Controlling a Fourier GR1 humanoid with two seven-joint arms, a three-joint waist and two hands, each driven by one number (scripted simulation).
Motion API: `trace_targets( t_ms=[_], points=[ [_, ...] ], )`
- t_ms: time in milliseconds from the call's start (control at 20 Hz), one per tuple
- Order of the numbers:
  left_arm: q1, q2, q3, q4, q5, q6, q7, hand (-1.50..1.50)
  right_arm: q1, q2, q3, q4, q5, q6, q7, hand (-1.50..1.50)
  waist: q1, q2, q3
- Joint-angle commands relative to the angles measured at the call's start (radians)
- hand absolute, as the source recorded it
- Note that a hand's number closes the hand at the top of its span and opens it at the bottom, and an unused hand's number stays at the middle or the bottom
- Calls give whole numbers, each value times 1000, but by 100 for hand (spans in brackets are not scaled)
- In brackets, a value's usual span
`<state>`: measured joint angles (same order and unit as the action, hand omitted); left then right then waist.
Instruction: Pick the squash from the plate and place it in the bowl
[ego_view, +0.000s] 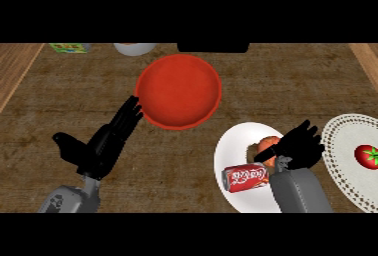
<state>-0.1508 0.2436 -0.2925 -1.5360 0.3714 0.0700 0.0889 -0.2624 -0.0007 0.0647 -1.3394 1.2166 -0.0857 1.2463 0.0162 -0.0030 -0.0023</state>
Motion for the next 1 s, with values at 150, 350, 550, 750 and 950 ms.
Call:
trace_targets(
  t_ms=[150, 350, 550, 750, 950],
  points=[
    [36, -4, 0, 8, -16, -16, -35, 0, -32, 1, 11, 63, 8, -112, 241, -150, 3, 4, 2],
    [2, -33, -15, -49, -25, 30, 40, 0, -35, 1, 48, 94, 17, -173, 241, 150, 1, 3, 3],
    [13, -9, 15, -9, -34, 0, 16, 0, -10, 0, 98, 74, 41, -155, 225, 150, -9, 3, 2],
    [7, 2, 56, -17, 8, -43, 19, 0, -89, 0, 3, 146, 64, -115, 143, 150, -5, 5, 2],
    [-1, -5, 43, -69, -17, -2, 80, 0, -55, 0, 65, 205, 58, -186, 148, 150, 4, 4, 3]
  ],
)
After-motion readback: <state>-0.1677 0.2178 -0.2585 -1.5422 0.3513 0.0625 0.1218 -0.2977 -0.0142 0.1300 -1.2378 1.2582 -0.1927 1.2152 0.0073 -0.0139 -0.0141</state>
